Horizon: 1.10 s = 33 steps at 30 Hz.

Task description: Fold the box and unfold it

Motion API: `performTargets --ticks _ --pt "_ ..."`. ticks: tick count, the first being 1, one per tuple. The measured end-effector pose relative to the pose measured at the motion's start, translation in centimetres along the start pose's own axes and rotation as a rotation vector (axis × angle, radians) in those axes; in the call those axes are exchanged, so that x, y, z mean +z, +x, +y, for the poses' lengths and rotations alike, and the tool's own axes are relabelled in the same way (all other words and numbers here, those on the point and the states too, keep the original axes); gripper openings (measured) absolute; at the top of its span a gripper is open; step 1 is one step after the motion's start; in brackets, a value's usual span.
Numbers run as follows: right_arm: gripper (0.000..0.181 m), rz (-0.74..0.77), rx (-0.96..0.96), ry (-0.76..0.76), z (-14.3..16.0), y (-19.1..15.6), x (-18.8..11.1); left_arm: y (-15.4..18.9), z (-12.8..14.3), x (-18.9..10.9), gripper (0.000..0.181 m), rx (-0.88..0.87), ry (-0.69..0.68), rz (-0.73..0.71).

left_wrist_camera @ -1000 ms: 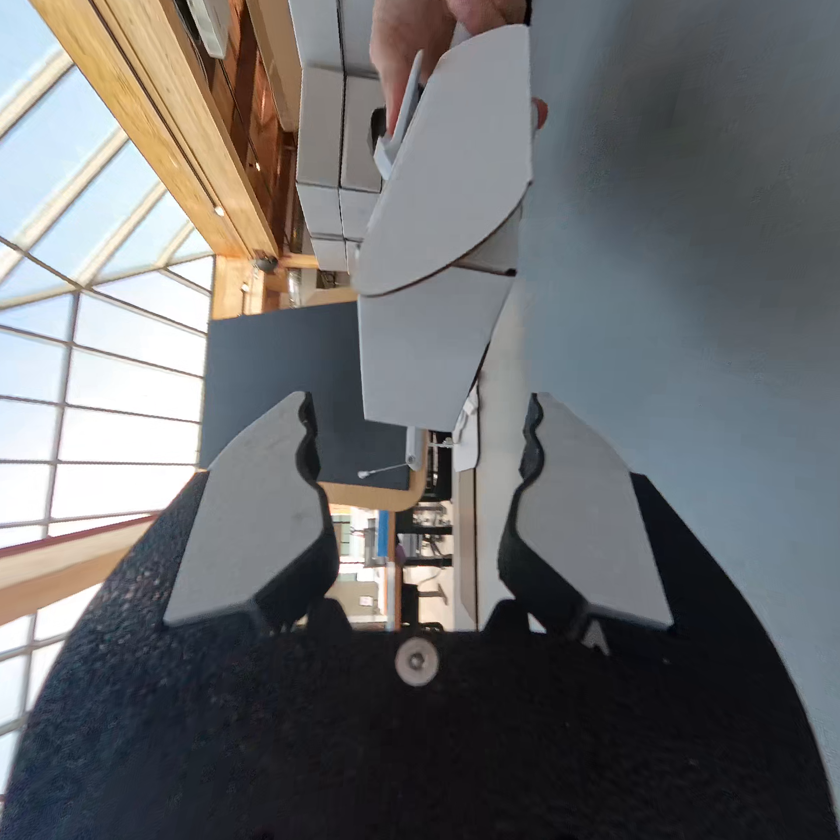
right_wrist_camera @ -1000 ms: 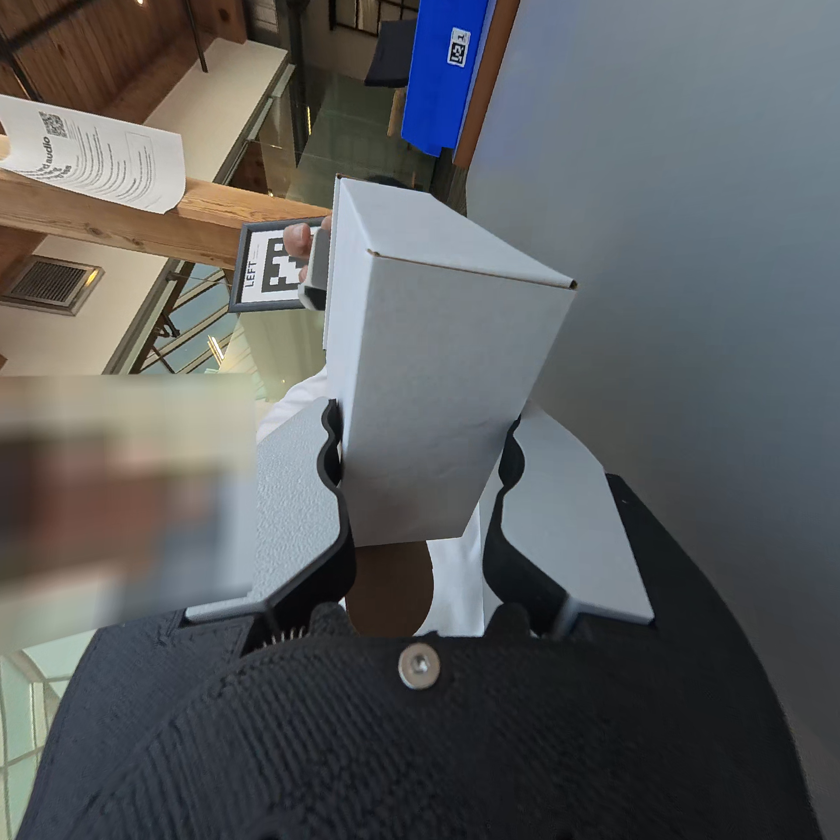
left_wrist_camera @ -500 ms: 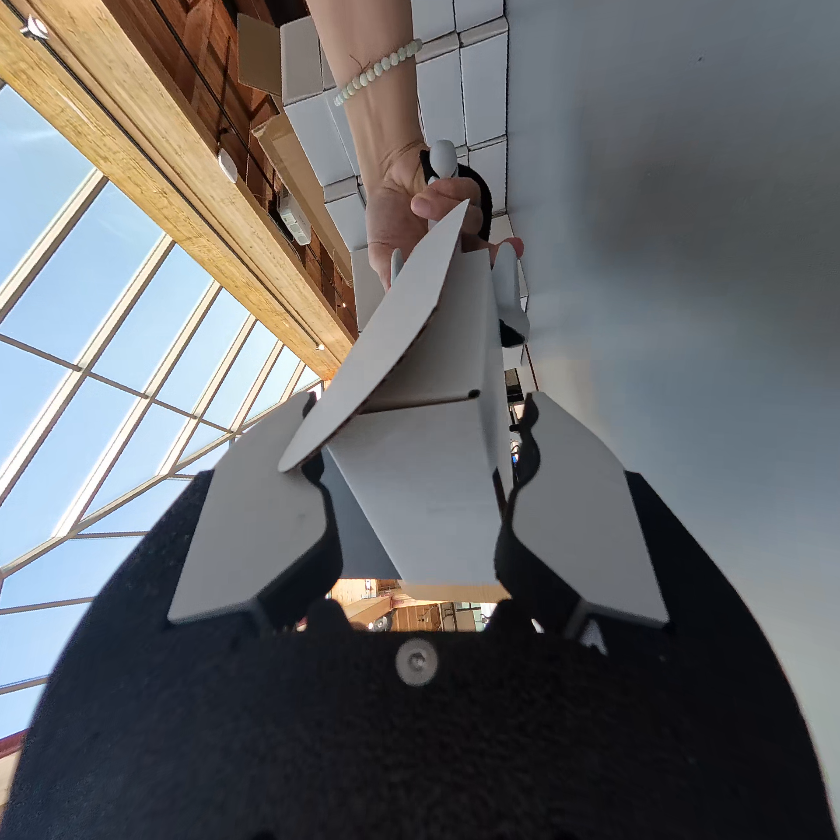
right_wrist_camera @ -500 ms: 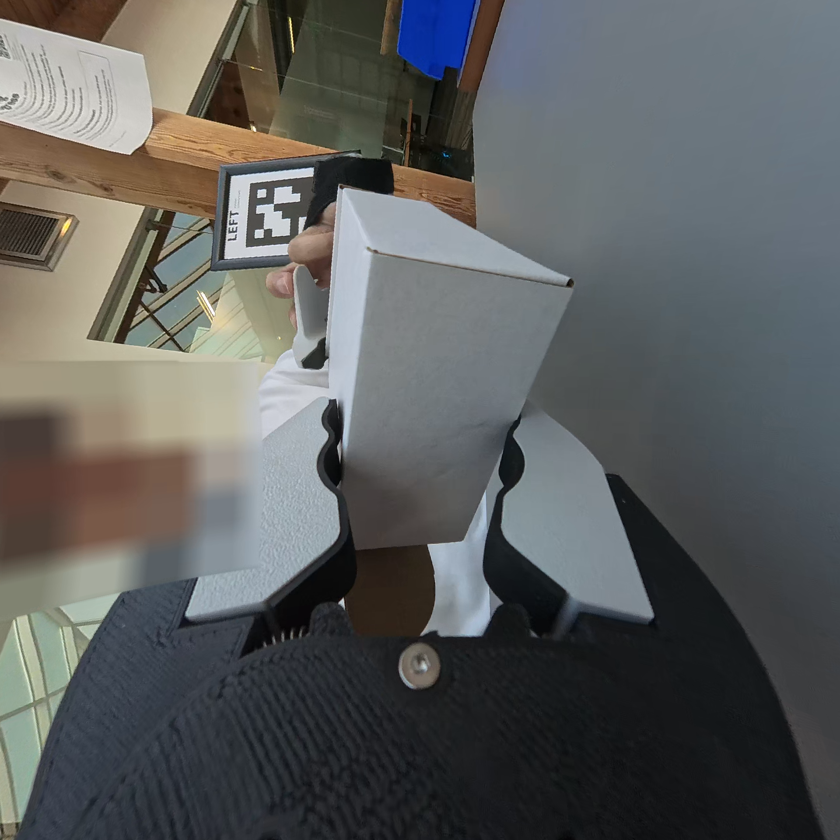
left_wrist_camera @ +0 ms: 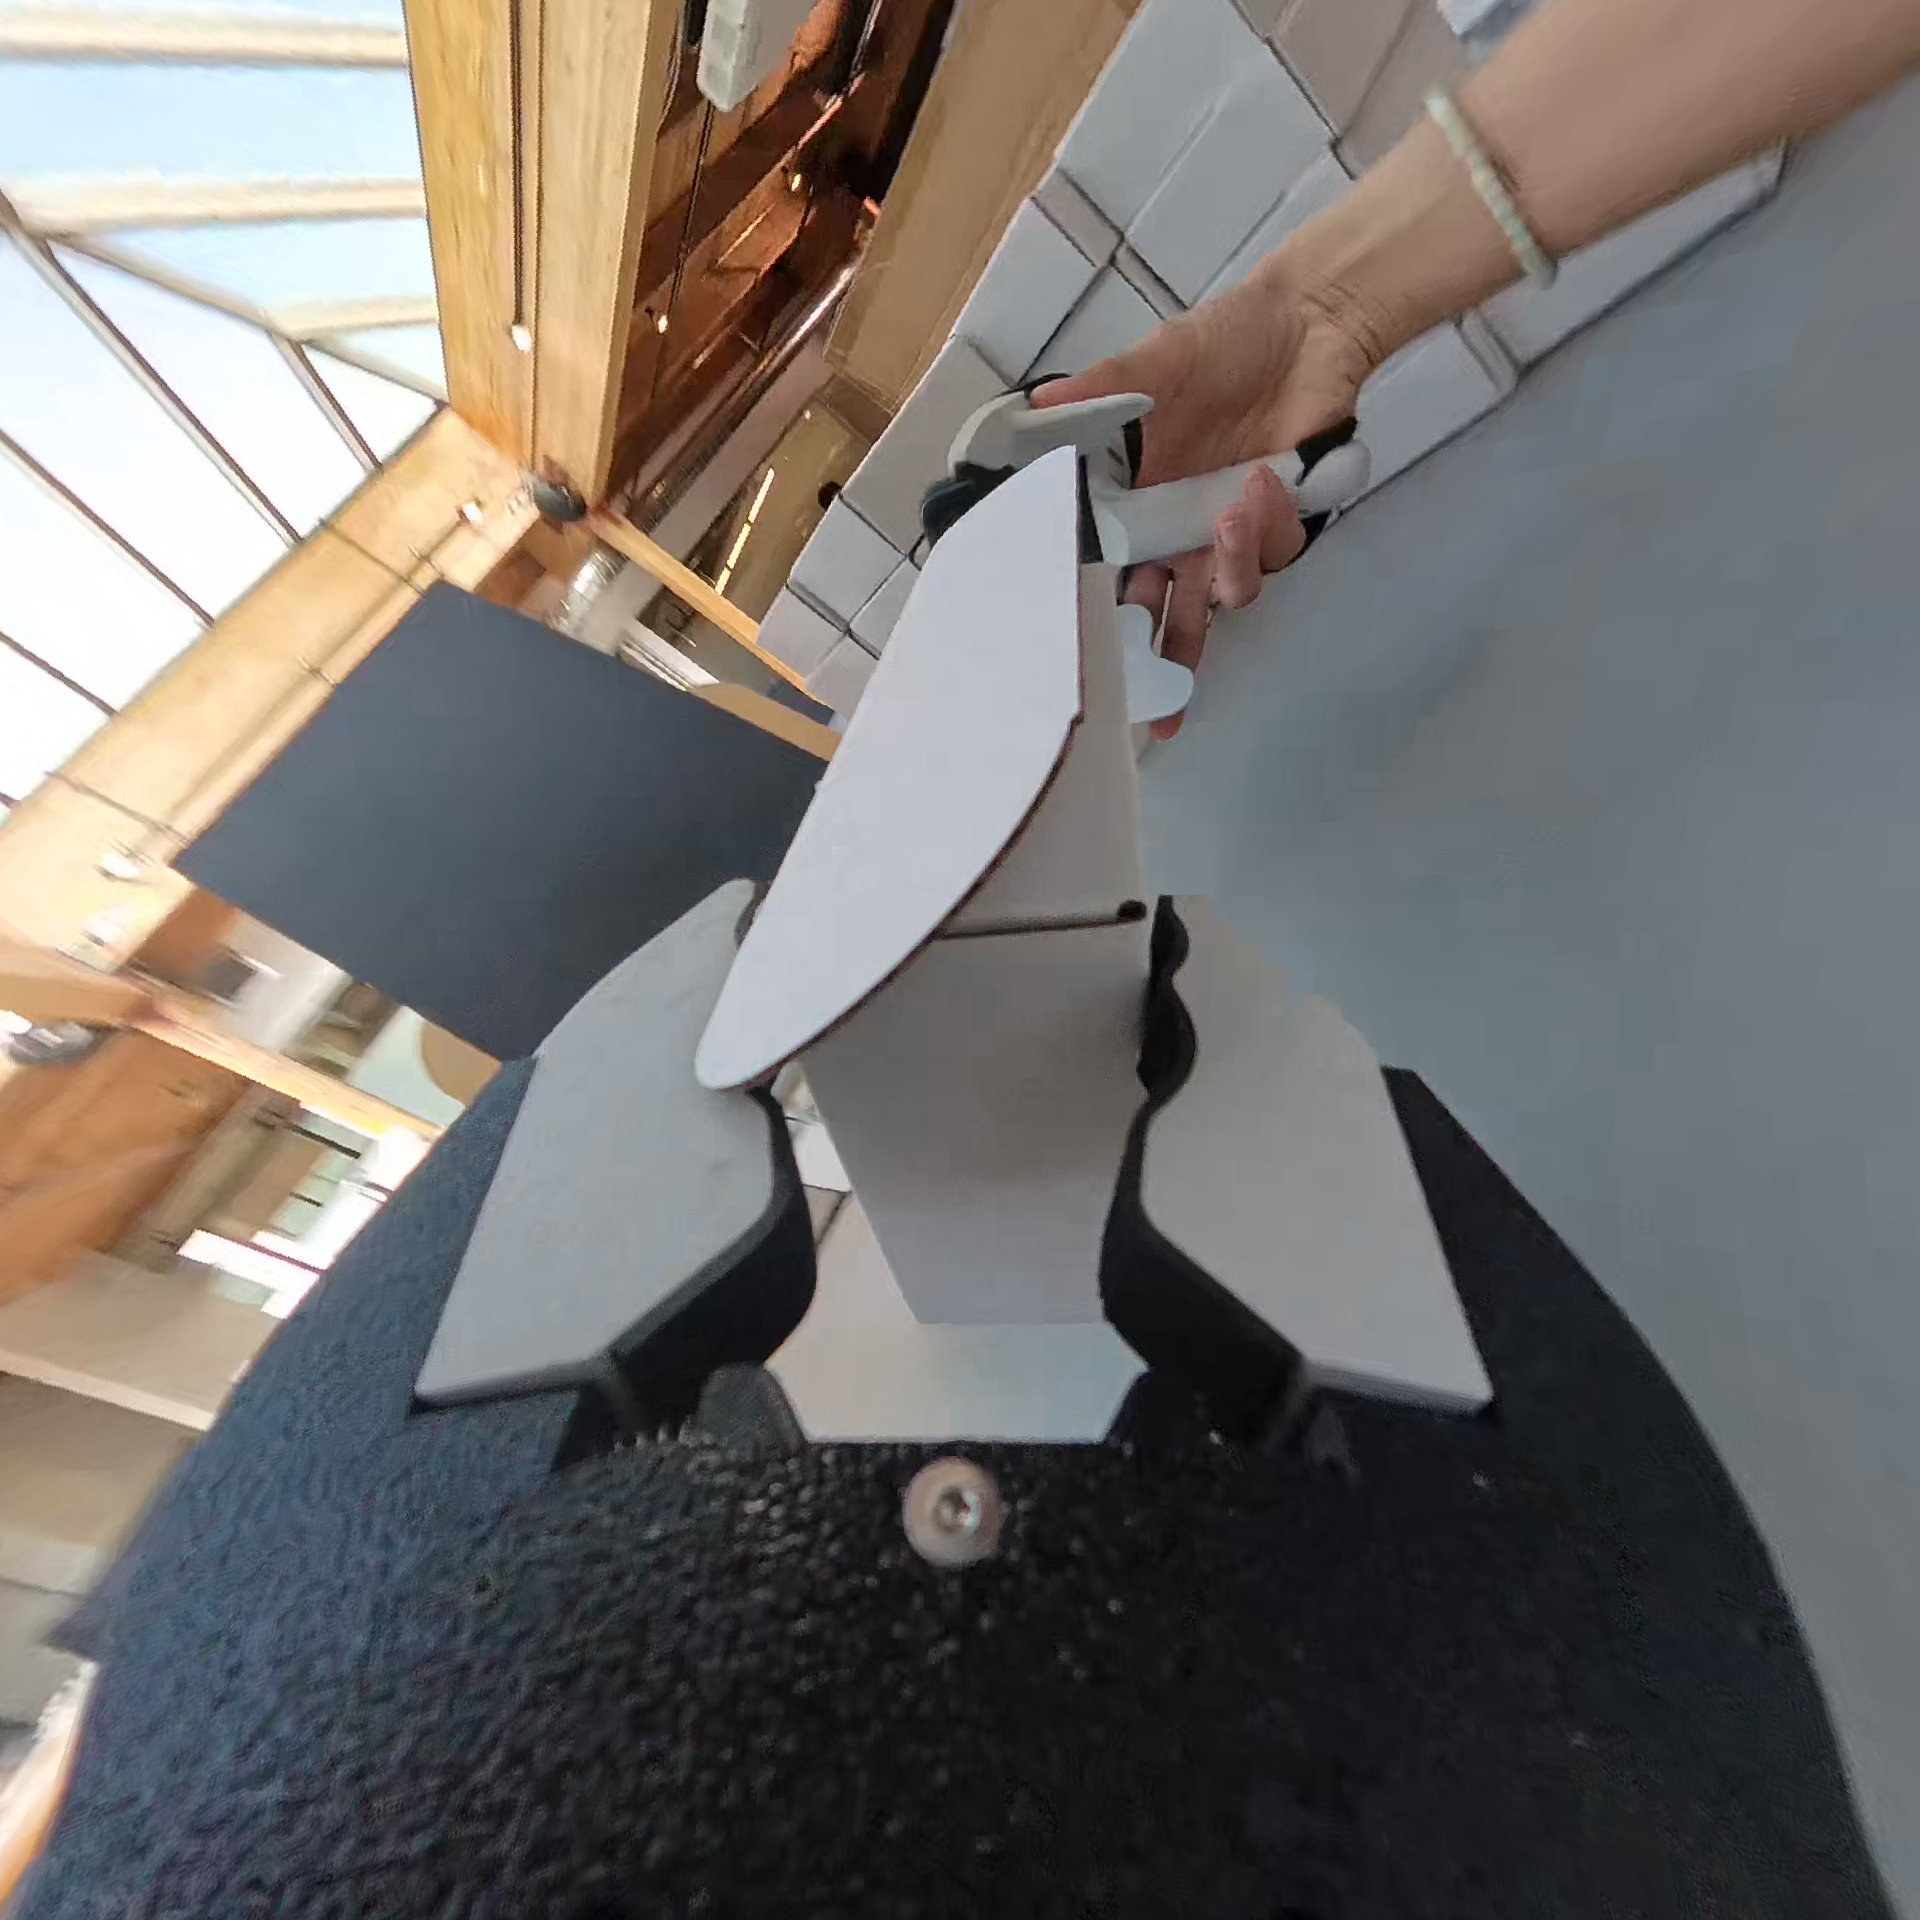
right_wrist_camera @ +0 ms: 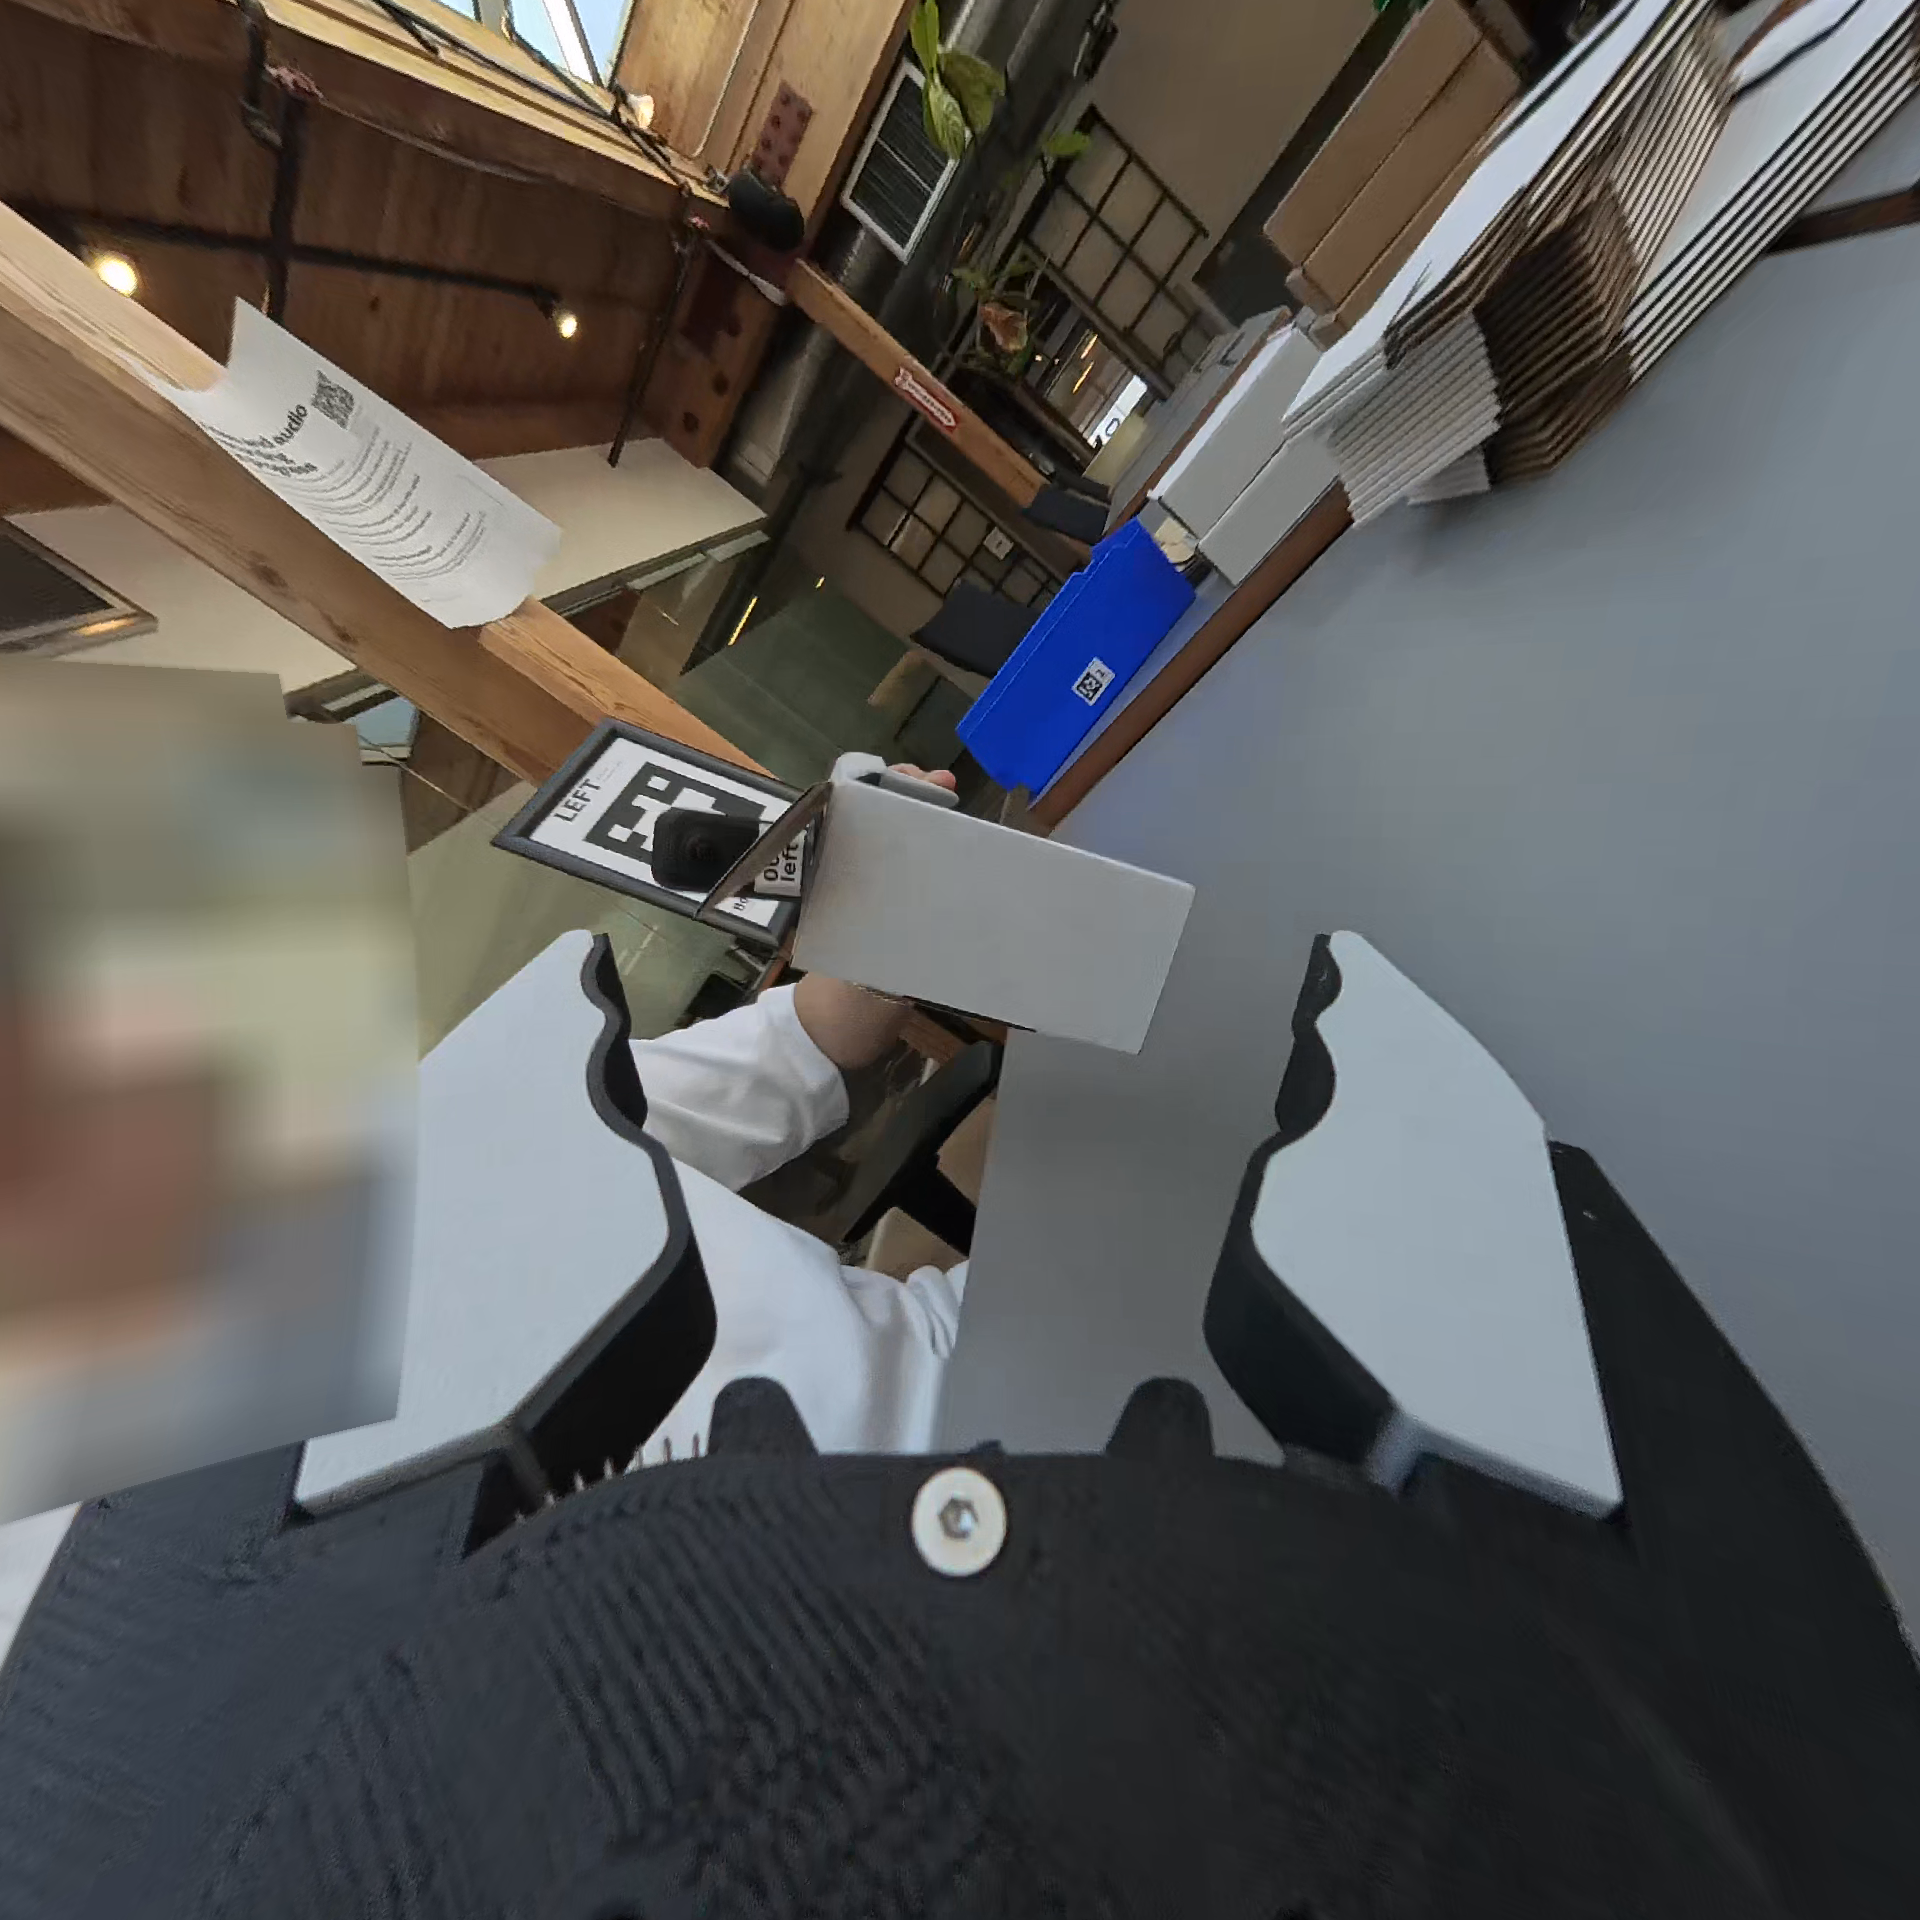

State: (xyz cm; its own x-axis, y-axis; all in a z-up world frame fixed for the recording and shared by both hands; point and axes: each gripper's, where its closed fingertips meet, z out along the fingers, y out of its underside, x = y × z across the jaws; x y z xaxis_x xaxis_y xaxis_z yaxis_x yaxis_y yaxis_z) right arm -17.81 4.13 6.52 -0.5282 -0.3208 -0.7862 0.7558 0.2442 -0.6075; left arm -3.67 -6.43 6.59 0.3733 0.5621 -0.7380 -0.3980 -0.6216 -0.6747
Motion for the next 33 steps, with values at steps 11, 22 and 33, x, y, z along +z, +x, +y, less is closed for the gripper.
performTargets --ticks 11,22,33 --pt "0.103 0.405 -0.69 -0.162 3.2 2.1 0.3 1.8 6.6 1.5 0.068 -0.689 0.037 0.203" --pt "0.081 0.448 -1.049 -0.441 8.1 3.6 0.4 6.6 8.3 2.1 0.068 -0.59 -0.045 0.374" --pt "0.017 0.422 -1.277 -0.441 7.9 2.6 1.9 6.6 9.0 2.0 0.068 -0.614 -0.113 0.403"
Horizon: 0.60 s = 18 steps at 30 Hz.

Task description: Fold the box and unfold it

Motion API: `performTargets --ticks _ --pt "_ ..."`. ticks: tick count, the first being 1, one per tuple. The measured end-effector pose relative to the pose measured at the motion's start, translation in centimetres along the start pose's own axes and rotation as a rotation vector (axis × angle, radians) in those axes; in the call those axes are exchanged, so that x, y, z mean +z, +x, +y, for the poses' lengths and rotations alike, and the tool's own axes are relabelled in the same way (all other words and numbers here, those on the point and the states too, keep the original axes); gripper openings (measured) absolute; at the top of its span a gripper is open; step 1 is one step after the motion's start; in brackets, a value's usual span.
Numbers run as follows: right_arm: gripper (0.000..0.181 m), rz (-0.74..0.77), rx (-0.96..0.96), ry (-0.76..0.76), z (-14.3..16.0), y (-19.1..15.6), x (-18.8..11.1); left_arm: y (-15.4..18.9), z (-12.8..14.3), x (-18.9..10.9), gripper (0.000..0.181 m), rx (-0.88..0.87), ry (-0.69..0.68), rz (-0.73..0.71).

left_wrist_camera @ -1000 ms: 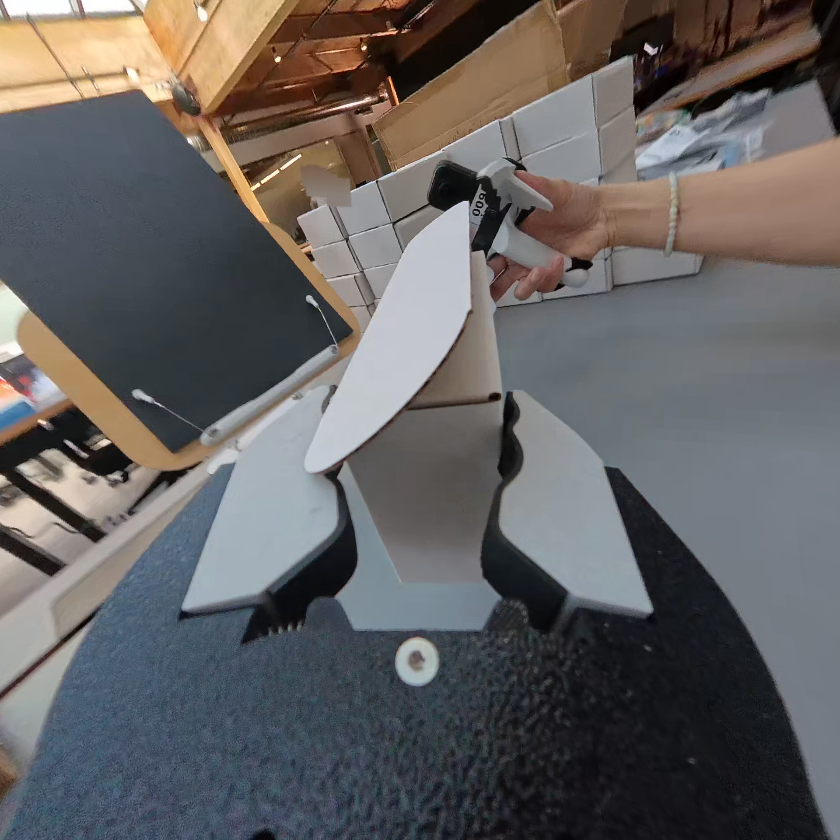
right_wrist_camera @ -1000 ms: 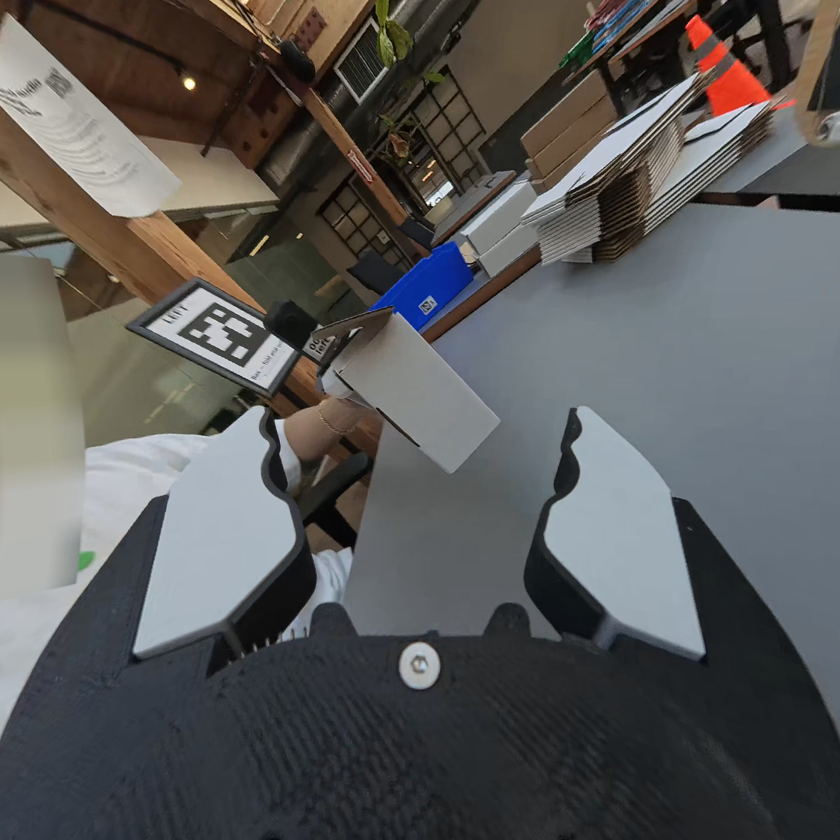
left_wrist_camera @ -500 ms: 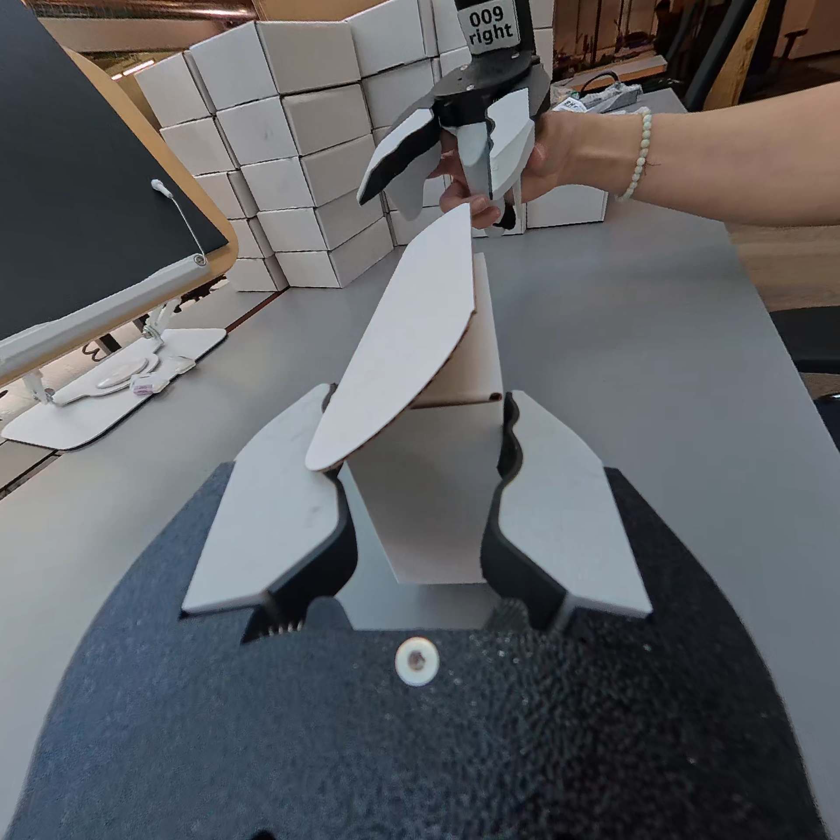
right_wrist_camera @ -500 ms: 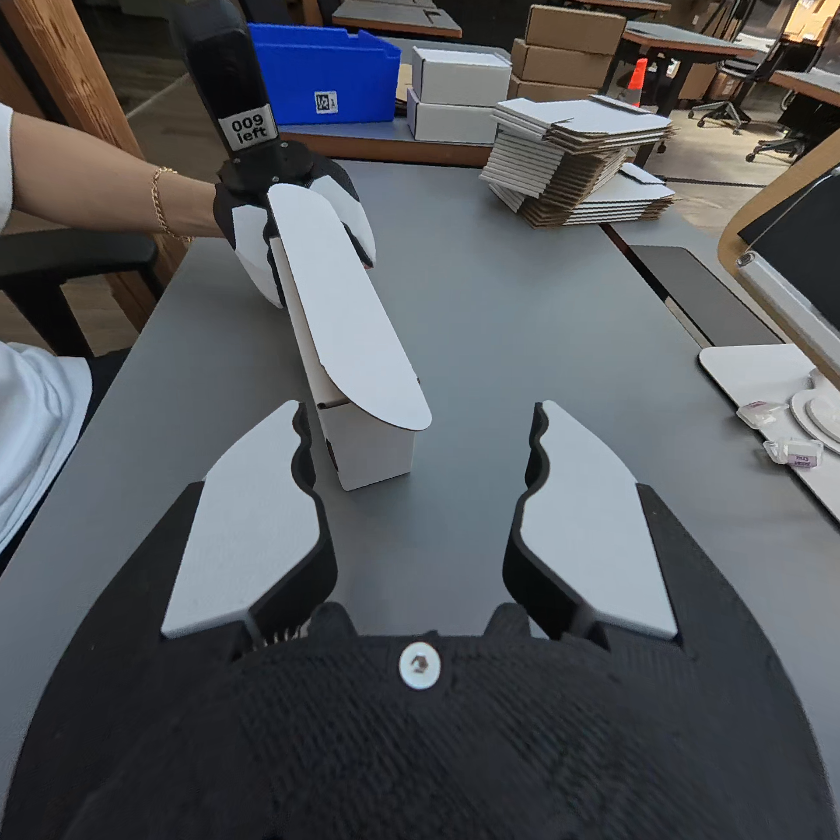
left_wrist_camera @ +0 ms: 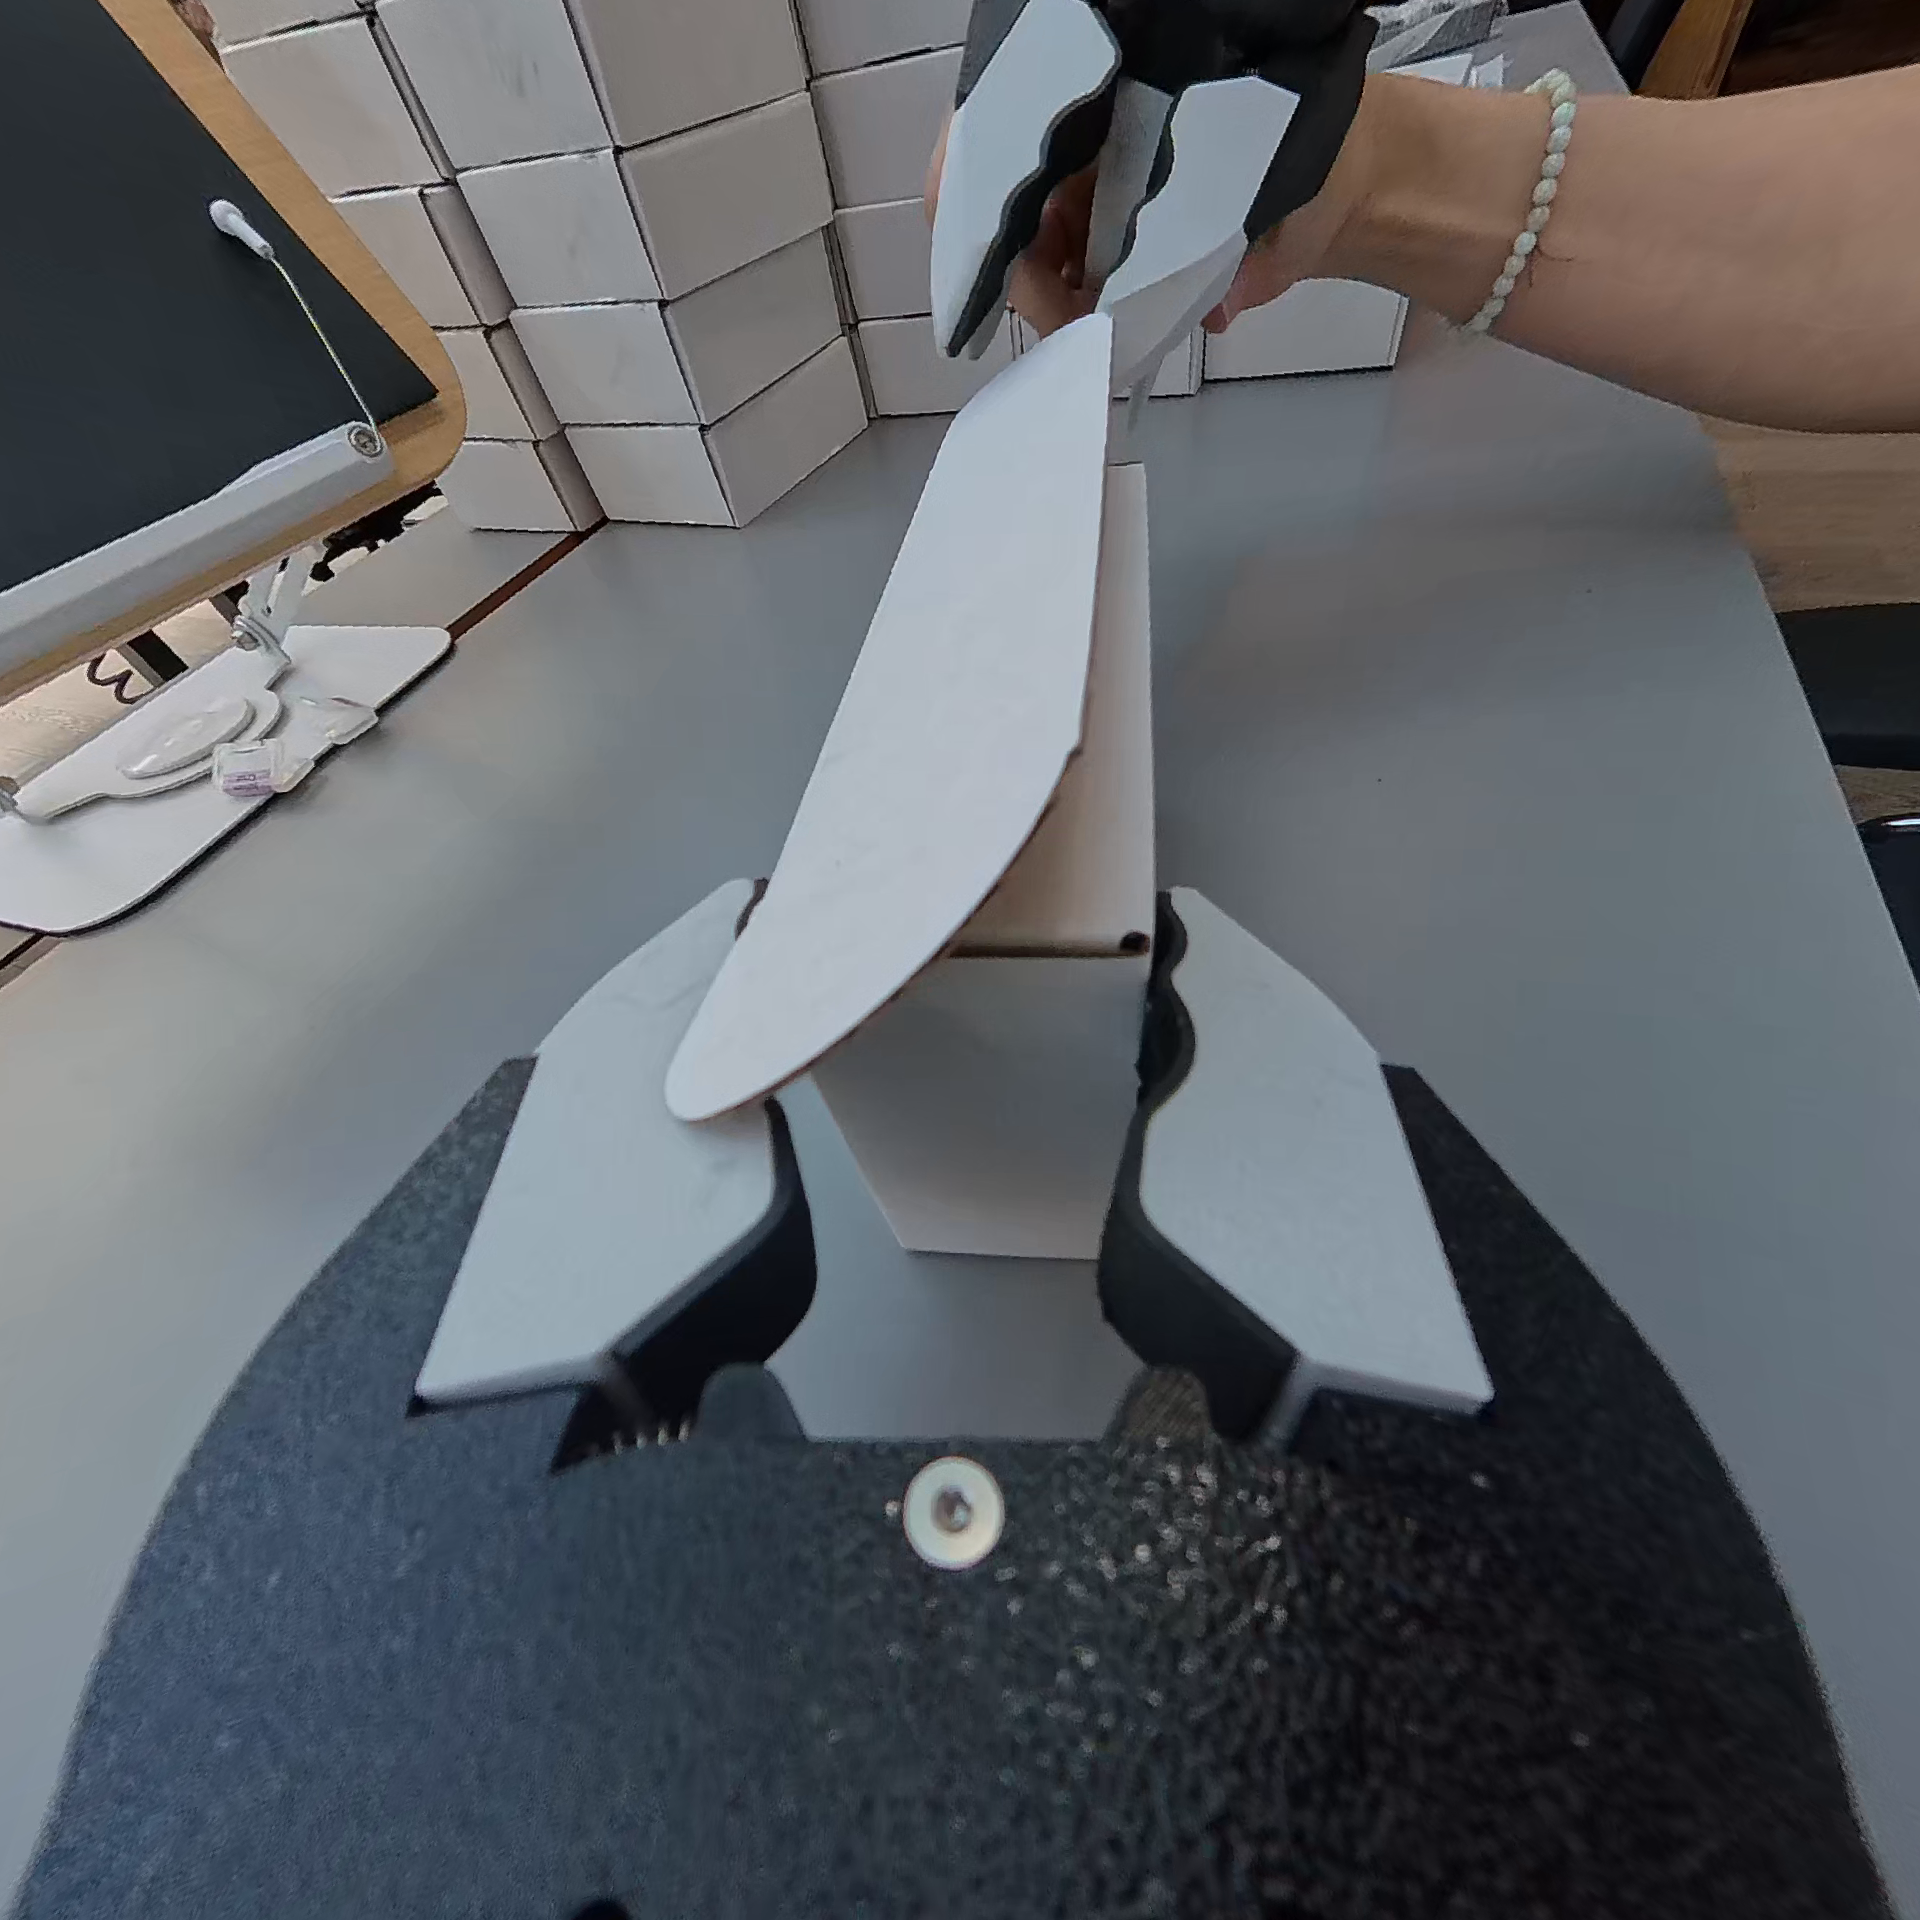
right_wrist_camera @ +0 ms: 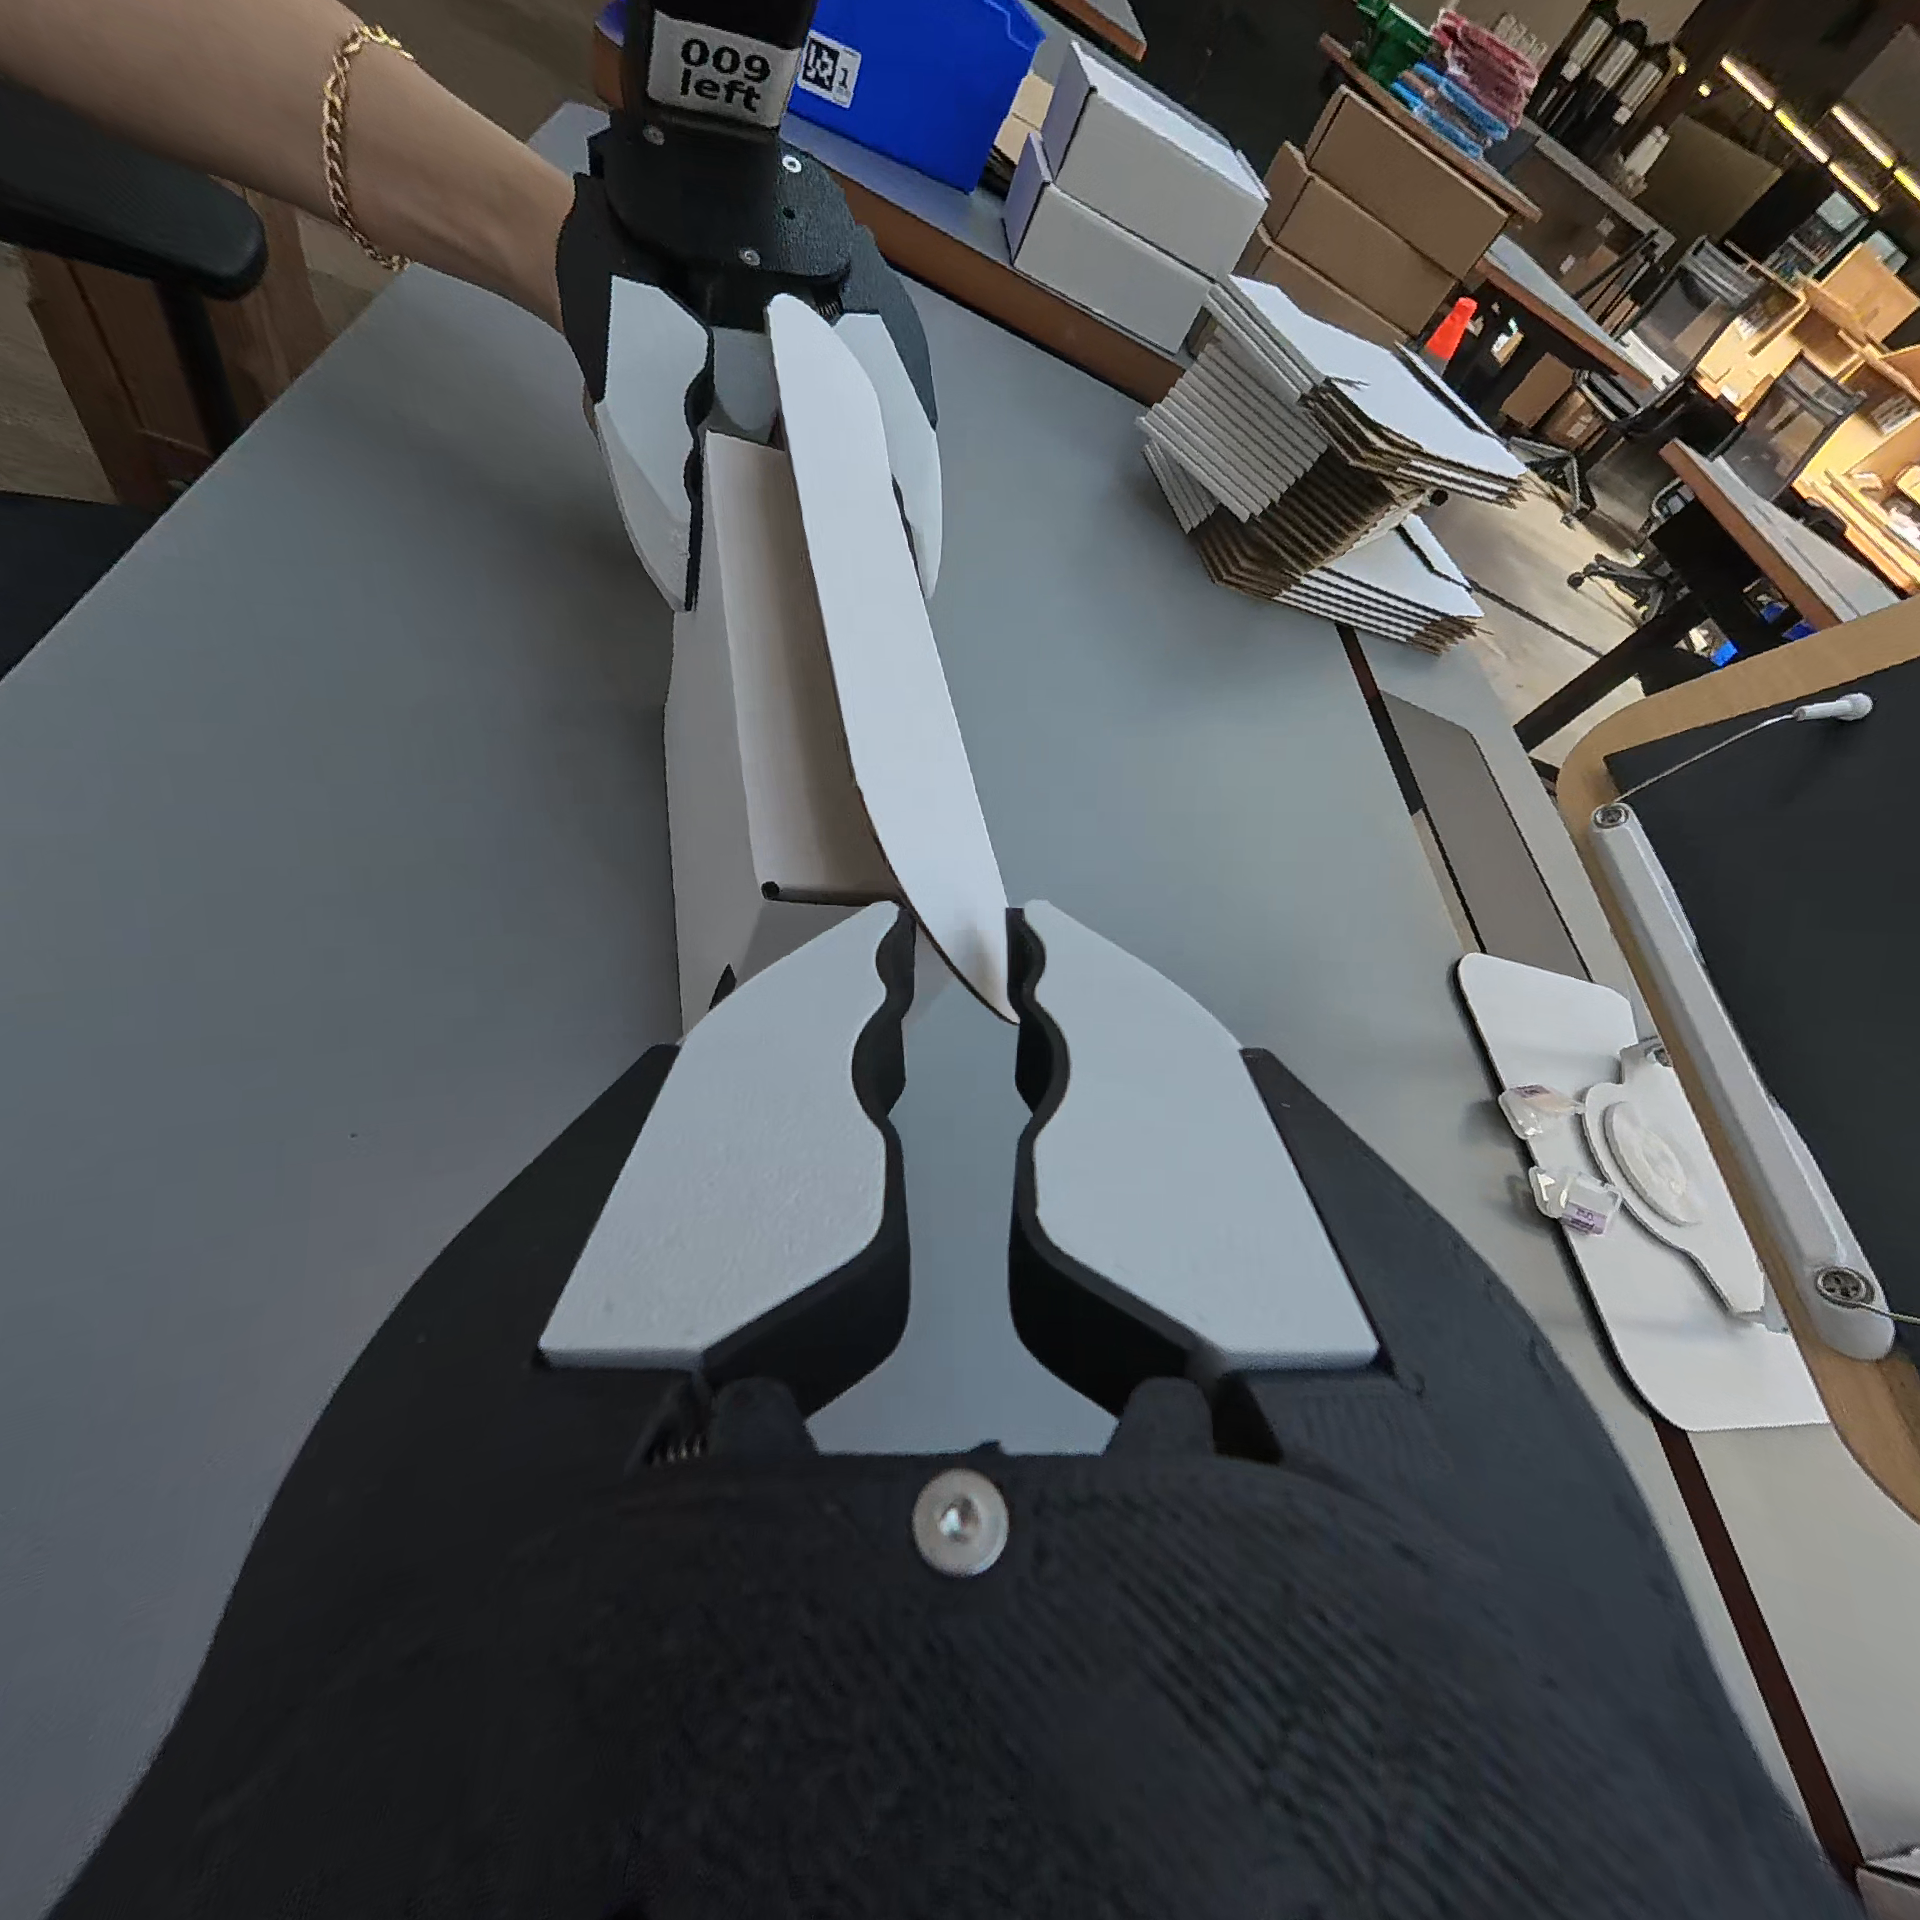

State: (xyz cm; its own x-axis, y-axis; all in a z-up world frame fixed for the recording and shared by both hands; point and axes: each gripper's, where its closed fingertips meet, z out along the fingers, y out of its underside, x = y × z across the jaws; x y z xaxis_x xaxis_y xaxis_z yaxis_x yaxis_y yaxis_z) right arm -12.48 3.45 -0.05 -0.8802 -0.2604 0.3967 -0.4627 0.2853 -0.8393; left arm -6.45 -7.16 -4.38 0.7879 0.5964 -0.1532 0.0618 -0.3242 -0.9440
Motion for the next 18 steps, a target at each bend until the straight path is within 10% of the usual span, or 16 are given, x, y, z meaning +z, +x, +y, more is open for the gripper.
performTargets --ticks 18 --pt "0.005 0.069 0.883 0.074 -0.1 2.9 0.7 -0.7 0.6 0.2 0.067 -0.119 -0.097 -0.04"
